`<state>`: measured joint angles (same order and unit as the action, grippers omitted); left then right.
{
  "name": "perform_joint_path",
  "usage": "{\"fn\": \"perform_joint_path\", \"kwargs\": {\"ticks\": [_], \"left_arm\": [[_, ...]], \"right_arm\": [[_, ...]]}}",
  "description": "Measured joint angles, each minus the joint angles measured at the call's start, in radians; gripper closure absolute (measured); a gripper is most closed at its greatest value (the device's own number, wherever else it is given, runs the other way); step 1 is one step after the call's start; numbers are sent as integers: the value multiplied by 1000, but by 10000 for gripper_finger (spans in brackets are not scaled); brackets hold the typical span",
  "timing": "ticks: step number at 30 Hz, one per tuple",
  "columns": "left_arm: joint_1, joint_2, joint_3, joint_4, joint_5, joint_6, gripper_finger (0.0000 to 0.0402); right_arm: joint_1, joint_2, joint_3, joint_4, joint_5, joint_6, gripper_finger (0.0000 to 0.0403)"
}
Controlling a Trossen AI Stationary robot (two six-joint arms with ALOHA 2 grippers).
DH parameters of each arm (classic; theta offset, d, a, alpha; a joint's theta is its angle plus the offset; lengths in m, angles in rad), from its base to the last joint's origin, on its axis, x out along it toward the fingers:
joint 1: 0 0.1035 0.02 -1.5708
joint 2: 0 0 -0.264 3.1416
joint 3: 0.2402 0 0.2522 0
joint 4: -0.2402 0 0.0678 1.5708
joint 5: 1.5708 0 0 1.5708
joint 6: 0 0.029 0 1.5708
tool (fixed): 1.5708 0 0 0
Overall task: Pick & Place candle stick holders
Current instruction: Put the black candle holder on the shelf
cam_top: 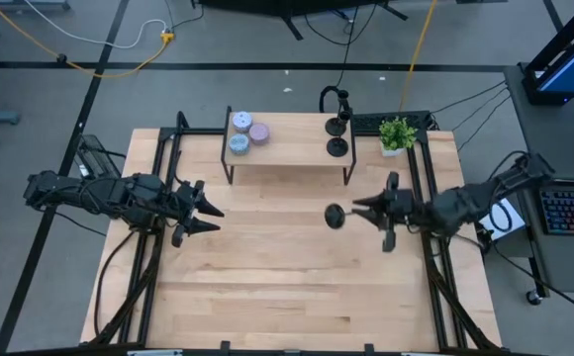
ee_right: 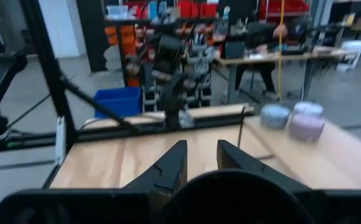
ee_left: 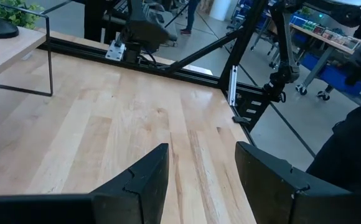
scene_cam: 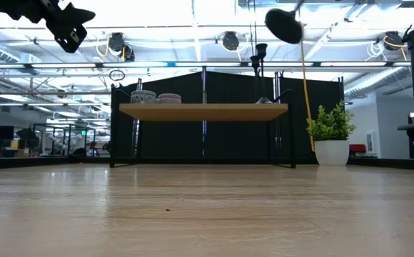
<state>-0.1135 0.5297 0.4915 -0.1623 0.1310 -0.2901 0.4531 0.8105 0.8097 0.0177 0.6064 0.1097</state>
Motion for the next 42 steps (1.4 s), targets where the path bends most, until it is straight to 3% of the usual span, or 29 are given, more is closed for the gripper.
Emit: {"fn": "perform_joint_path", "kwargs": {"ticks": [8,17,27,39,42], "left_arm": [[0,0,0,0,1,28,213],[0,0,0,-1,1,34,213],[0,0,0,-3,2,29,213],[0,0,0,-7,3,27,213],[0,0,0,-8,3,36,213]], "right_arm": [[-258,94,163,5,-199,-155,327],[-490,334,529,-134,-322,-300,325],[-639,628,880,-323,-348,-340,321],[-816,795,971,-363,-354,-329,320],[-851,824,971,-369,-421,-291,326]]}}
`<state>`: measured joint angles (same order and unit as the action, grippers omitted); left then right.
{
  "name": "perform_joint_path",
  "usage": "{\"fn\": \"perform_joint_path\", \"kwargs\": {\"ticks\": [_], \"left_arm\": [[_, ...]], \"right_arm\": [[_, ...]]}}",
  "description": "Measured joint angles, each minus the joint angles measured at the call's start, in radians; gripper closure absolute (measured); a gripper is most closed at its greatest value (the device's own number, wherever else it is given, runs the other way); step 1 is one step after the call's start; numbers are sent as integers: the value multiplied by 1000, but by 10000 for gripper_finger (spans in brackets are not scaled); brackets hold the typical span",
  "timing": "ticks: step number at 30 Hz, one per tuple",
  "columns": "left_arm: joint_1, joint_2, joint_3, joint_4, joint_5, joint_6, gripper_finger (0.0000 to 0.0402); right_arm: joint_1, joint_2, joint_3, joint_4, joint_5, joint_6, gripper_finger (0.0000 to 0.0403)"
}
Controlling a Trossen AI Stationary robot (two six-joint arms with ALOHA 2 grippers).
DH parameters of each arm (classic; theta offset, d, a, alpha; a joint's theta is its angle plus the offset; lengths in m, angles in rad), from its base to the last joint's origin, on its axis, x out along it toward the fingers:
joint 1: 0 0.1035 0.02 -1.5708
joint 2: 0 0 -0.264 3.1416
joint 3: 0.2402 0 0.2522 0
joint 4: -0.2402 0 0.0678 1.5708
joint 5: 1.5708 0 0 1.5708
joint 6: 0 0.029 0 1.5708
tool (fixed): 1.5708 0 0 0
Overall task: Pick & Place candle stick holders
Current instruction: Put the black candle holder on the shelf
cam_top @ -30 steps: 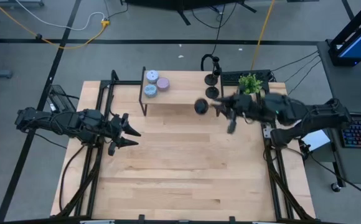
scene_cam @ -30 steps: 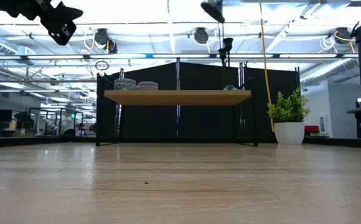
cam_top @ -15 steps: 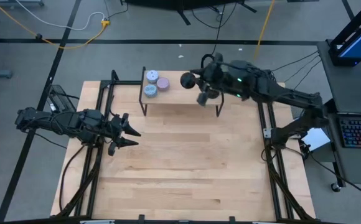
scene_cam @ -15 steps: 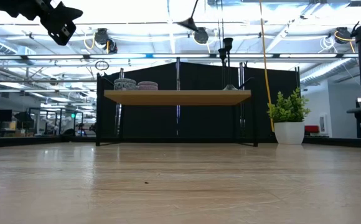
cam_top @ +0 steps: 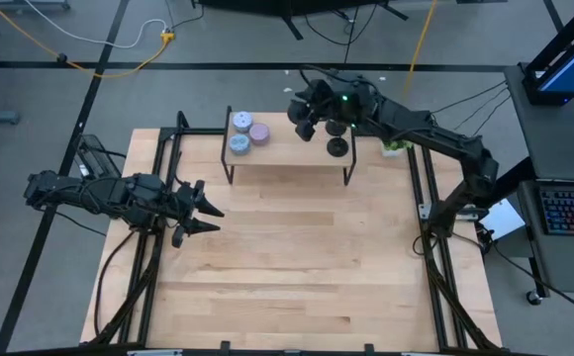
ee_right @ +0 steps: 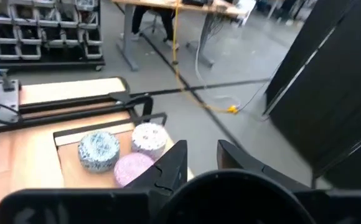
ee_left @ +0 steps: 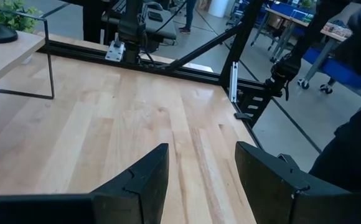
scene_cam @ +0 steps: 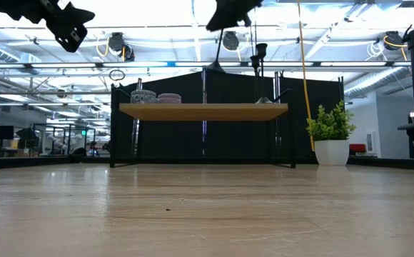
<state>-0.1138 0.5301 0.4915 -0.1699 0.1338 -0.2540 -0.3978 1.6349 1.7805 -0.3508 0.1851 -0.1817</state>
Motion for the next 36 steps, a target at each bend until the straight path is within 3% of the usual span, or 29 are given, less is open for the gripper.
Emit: {"fn": "perform_joint_path", "kwargs": {"ticks": [15,30,36], "left_arm": [[0,0,0,1,0,17,213],[0,0,0,1,-1,49,213],[0,0,0,1,-1,64,213]], "right_arm": [[-29,72,-1,-158,-25,36,319],[-82,71,-1,-147,-8,28,302],[-88,71,-1,-144,-52,28,295]]}}
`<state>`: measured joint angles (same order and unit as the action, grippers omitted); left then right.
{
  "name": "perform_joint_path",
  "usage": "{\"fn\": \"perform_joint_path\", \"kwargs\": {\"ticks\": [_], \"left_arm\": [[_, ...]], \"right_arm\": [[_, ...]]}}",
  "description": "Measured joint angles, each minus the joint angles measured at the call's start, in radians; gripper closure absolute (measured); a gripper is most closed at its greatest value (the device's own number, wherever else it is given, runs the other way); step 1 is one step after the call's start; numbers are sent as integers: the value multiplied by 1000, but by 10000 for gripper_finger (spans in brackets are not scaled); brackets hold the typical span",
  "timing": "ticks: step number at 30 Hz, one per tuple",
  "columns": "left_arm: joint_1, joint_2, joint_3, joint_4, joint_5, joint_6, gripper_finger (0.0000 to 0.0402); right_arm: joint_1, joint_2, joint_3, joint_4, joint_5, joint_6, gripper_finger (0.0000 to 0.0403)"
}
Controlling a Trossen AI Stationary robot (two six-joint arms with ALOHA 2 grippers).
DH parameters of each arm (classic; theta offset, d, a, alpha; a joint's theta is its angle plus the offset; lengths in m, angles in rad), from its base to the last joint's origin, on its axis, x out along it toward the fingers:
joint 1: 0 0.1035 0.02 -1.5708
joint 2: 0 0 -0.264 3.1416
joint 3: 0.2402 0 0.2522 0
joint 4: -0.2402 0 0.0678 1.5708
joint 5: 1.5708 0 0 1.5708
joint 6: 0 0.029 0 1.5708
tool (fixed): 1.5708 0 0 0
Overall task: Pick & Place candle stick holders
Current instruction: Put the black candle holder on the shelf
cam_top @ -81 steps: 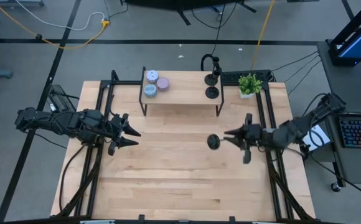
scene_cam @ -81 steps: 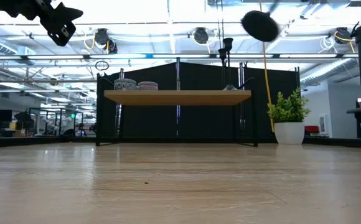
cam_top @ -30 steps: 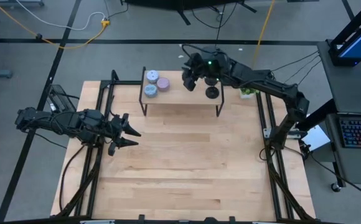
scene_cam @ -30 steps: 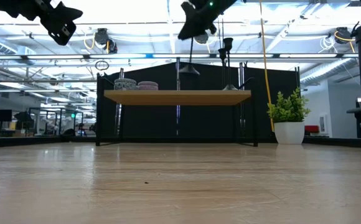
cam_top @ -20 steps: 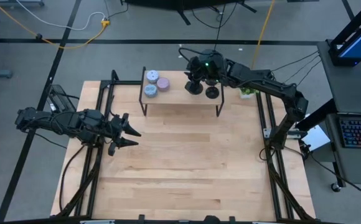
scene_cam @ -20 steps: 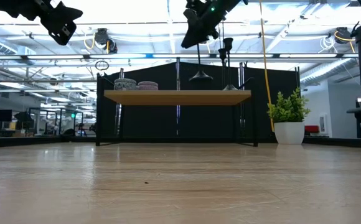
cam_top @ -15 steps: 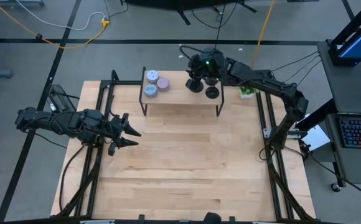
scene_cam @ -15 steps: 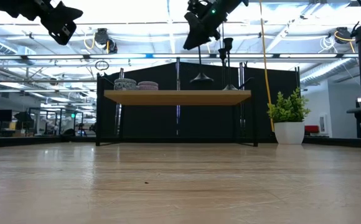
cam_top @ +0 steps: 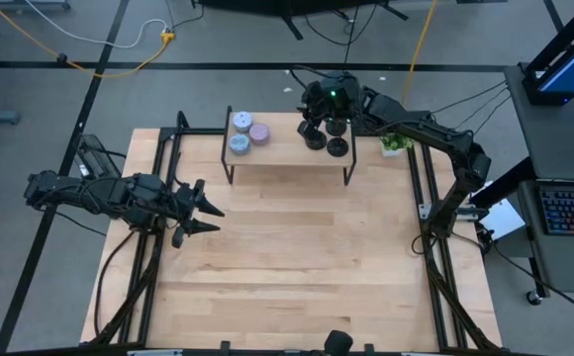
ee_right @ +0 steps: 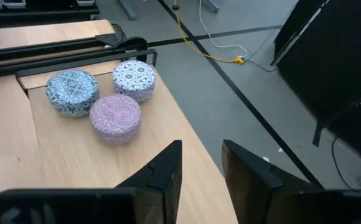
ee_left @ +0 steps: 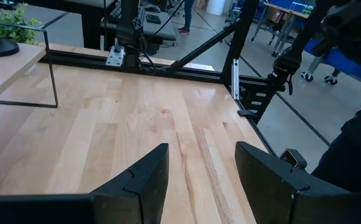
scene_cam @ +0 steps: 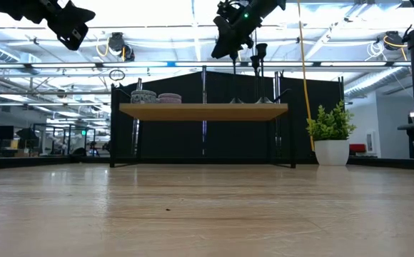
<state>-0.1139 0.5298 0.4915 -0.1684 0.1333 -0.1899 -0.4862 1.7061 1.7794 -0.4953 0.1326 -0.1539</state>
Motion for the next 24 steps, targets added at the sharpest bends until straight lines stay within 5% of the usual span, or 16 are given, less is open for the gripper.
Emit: {"fn": "perform_joint_path", "kwargs": {"ticks": [24], "left_arm": [[0,0,0,0,0,5,213]], "right_arm": [[-25,0,-1,18,-5,-48,325]]}}
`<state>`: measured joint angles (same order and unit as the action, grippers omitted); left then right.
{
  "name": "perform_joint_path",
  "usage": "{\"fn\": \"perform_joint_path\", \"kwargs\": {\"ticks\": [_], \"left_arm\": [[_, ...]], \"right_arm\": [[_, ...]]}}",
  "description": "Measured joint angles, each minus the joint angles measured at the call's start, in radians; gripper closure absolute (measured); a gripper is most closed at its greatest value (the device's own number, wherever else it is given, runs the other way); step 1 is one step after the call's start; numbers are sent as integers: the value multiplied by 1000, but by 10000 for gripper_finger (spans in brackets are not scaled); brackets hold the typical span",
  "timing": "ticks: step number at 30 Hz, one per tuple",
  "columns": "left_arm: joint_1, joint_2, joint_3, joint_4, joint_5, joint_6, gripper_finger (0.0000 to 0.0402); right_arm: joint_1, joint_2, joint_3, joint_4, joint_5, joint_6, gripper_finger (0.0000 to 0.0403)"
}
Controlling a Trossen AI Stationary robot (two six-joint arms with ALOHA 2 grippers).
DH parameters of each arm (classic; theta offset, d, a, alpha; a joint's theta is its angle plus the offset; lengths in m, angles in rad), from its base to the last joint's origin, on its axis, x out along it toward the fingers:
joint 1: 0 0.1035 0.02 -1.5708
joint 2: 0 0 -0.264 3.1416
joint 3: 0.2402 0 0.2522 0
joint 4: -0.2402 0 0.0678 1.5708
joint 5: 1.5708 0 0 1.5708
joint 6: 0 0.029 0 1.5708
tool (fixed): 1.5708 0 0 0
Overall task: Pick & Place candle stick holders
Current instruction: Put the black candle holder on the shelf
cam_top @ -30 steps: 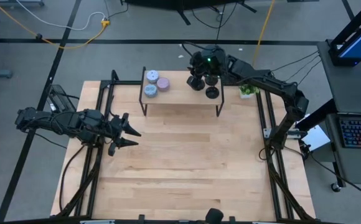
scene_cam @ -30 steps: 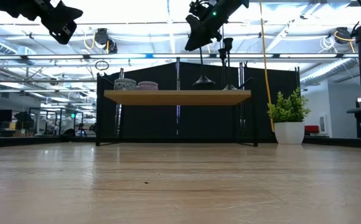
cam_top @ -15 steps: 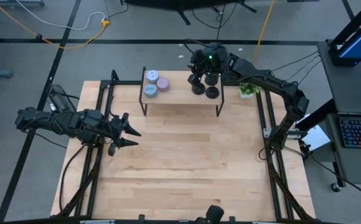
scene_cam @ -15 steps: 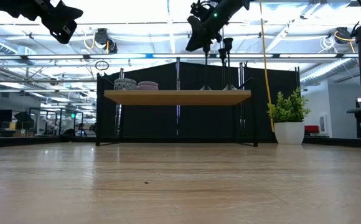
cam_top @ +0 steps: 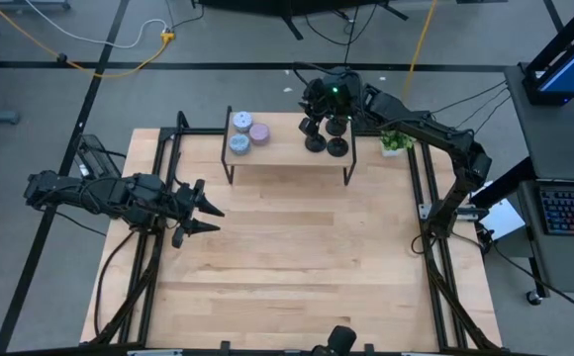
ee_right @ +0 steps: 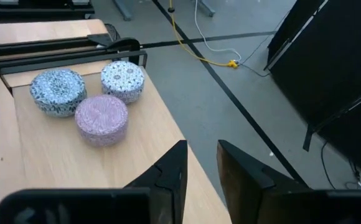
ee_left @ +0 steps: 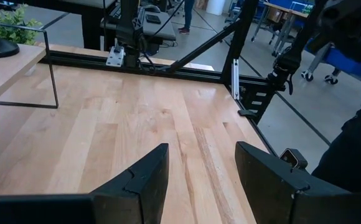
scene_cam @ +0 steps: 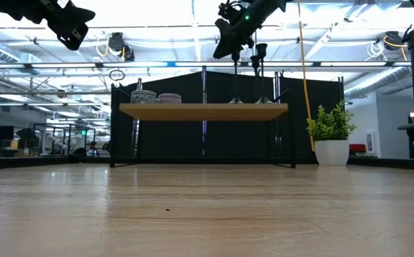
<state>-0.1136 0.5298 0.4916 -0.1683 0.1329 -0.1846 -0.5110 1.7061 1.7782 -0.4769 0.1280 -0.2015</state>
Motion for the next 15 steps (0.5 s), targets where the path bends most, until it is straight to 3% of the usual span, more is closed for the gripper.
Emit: {"fn": "perform_joint_path", "kwargs": {"ticks": [15], "left_arm": [[0,0,0,1,0,-1,213]], "right_arm": [[11,-15,-1,96,1,-37,328]]}}
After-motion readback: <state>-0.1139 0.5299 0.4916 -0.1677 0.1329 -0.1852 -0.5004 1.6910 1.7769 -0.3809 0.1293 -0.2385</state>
